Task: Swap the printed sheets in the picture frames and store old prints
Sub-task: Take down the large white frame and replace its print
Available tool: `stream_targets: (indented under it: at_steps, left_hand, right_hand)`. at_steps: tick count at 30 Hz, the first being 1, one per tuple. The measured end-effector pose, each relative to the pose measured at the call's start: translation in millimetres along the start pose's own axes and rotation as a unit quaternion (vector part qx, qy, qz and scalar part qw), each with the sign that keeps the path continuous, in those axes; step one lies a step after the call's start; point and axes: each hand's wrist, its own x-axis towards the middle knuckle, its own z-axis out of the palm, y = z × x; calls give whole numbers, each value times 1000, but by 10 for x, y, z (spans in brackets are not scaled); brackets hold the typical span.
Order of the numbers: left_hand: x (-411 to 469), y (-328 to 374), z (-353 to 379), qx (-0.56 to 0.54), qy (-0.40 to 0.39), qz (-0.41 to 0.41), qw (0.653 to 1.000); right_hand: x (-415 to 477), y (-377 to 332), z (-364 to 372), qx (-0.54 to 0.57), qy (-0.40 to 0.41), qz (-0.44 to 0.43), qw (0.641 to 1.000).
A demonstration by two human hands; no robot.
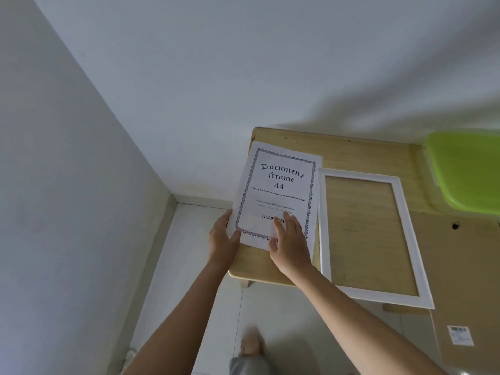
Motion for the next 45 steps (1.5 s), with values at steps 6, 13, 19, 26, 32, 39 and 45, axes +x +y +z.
stream_targets:
  at_steps: [6,13,19,26,32,39,45]
  left_hand:
    - [-5,-1,-183,-152,4,-40,988]
    - [-76,118,-263,-150,0,11,989]
    - [-247,270,-240,-80,21,91,992]
    - [-336,478,-168,-62,6,167,984]
    - [-371,607,-113,-156,-50,131,978]
    - [-172,834,22,-189,-43,100,976]
    - [88,1114,170,-241,-38,49,968]
  right_hand:
    - [-22,-131,85,1,-11,-25,1000]
    - [202,-445,-166,200,-46,2,979]
    - [590,-894,-729,340,-15,36,940]
    - [769,-914,-914,287,32,51,956]
    - [818,-790,-1074,298,96,23,949]
    - [680,-654,-1590,438,96,-4,894]
    - [449,-320,-2015,546,80,-6,834]
